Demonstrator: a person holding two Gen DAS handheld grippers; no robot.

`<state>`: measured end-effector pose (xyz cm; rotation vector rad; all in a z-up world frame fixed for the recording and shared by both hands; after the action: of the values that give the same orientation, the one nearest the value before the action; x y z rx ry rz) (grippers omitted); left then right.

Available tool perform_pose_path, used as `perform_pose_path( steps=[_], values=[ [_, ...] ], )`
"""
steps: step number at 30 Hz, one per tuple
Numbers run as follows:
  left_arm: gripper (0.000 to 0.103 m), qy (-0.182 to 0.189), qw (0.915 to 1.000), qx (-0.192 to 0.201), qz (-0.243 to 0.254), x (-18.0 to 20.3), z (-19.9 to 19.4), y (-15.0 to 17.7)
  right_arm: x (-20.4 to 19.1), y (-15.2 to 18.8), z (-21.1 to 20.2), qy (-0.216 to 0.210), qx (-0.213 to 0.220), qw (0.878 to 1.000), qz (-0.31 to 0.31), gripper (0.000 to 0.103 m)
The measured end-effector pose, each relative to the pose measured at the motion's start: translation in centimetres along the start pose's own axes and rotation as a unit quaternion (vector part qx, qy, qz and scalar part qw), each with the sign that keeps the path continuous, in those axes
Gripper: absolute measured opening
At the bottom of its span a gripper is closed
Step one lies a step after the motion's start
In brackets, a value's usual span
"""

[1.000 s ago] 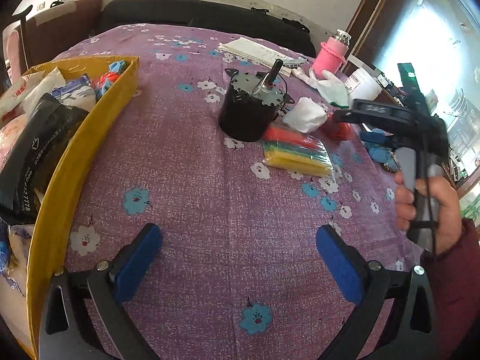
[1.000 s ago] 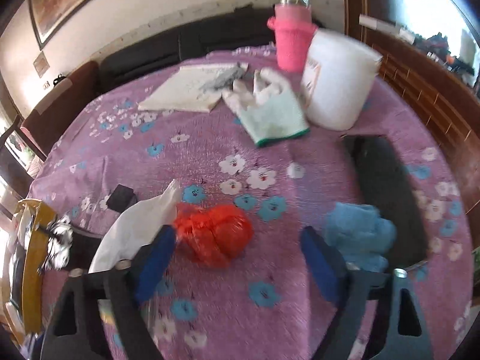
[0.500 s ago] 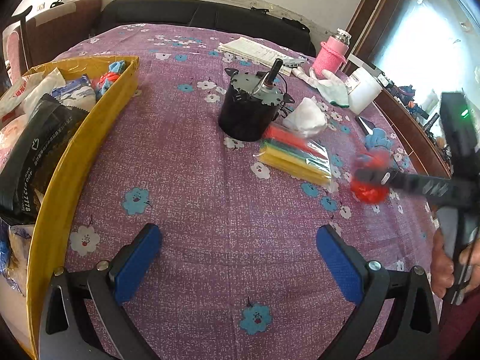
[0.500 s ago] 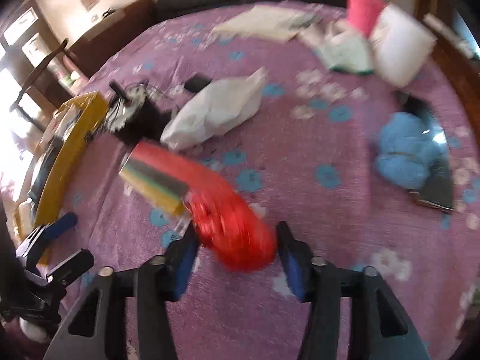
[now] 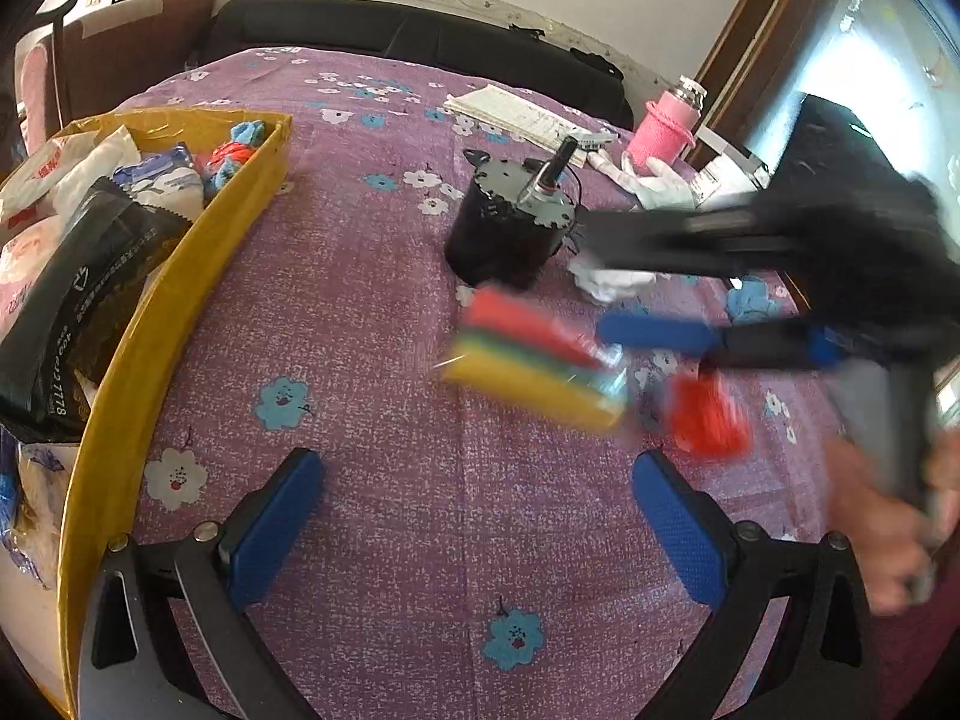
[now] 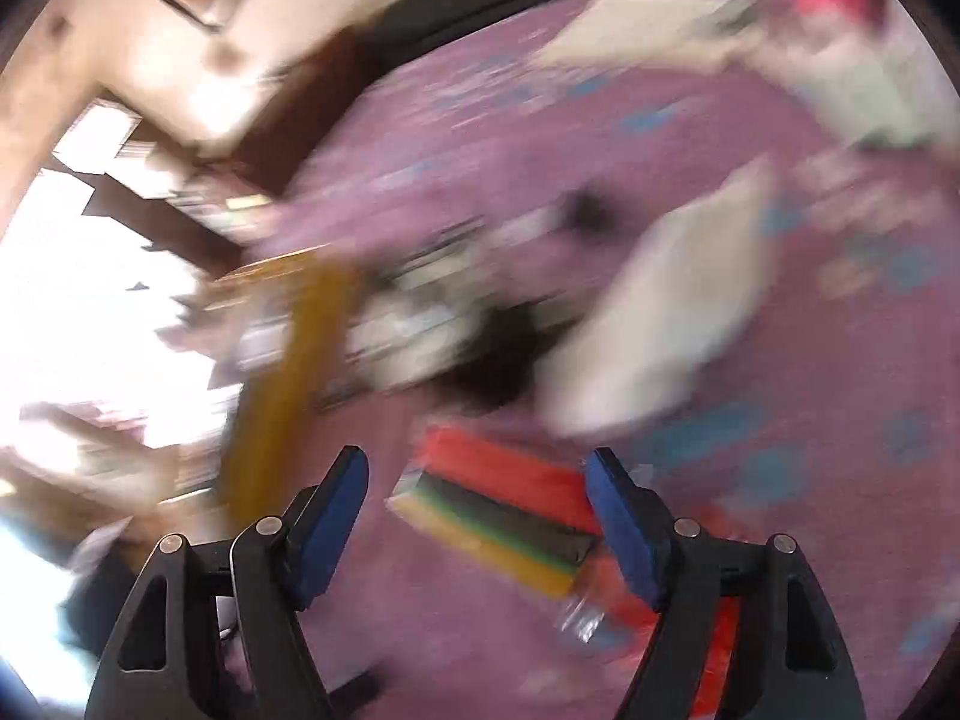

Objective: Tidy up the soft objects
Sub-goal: 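Grasp the red plastic bag with the right gripper, then grasp the striped sponge pack with left while right holds the red bag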

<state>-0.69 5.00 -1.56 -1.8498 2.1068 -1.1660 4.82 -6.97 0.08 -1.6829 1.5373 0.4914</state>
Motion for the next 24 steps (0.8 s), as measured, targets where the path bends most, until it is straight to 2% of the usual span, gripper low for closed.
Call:
perform_pose_path(
  steps=[1,4,5,7,8,9,11,14,18,19,20,21,22,24],
  values=[
    [0.103,0.002,1.0,0.0,-0.001,0.0,0.0,0.0,-0.8,0.7,-0.4,-0.02,-0.004,1.0,-0.008,0.08],
    [0.103,0.004,1.0,0.001,-0.004,-0.1,0.0,-0.1,-1.7,2.4,-3.6,0.059,0.055,0.996,-0.045,0.08],
    [0.103,0.005,1.0,0.001,-0.006,-0.1,0.0,-0.1,-1.3,3.0,-5.0,0.113,0.084,0.989,-0.047,0.08],
    [0.103,0.006,0.9999,0.001,-0.008,-0.2,0.0,-0.1,-0.3,3.7,-6.3,0.208,0.115,0.97,-0.052,0.081],
    [0.103,0.005,1.0,0.0,-0.008,-0.2,0.0,0.0,0.3,4.3,-6.6,0.24,0.122,0.962,-0.054,0.081],
    [0.103,0.001,1.0,-0.003,-0.005,-0.1,0.1,-0.1,1.0,5.1,-6.5,0.255,0.126,0.957,-0.051,0.081],
    [0.103,-0.006,0.9999,-0.013,0.0,0.1,0.3,-0.1,1.5,6.3,-5.7,0.25,0.126,0.959,-0.044,0.081],
    [0.103,-0.001,0.9994,-0.027,-0.02,-0.2,0.4,-0.6,2.0,7.5,-4.5,0.248,0.128,0.959,-0.056,0.081],
    [0.103,0.024,0.995,-0.039,-0.089,-1.4,0.6,-2.1,1.5,7.7,-2.5,0.261,0.125,0.953,-0.088,0.08],
    [0.103,0.024,0.994,-0.041,-0.098,-1.6,0.7,-2.3,1.8,8.1,-2.8,0.26,0.127,0.952,-0.096,0.076],
    [0.103,0.022,0.9933,-0.043,-0.105,-1.5,0.9,-2.5,2.1,8.0,-2.9,0.256,0.129,0.953,-0.098,0.06],
    [0.103,0.015,0.9929,-0.05,-0.106,-1.4,1.1,-2.7,2.2,8.0,-3.0,0.248,0.132,0.955,-0.093,0.053],
    [0.103,0.007,0.9932,-0.055,-0.102,-1.2,1.3,-2.8,2.4,8.1,-3.3,0.245,0.138,0.956,-0.087,0.052],
    [0.103,-0.016,0.9939,-0.064,-0.088,-0.6,1.9,-3.0,3.1,8.3,-4.3,0.262,0.156,0.949,-0.073,0.05]
  ],
)
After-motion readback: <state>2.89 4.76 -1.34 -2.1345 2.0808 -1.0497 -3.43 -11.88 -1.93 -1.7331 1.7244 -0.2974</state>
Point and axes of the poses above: each gripper's, at about its wrist camera, not at the fingertips, and z roughly the way its jaws point, x to its right, y to its underside, the point moved 4 cm from there along z, roughly the way its jaws point, and after that the axes turned 5 degrees about y, right-handed, at the moved point
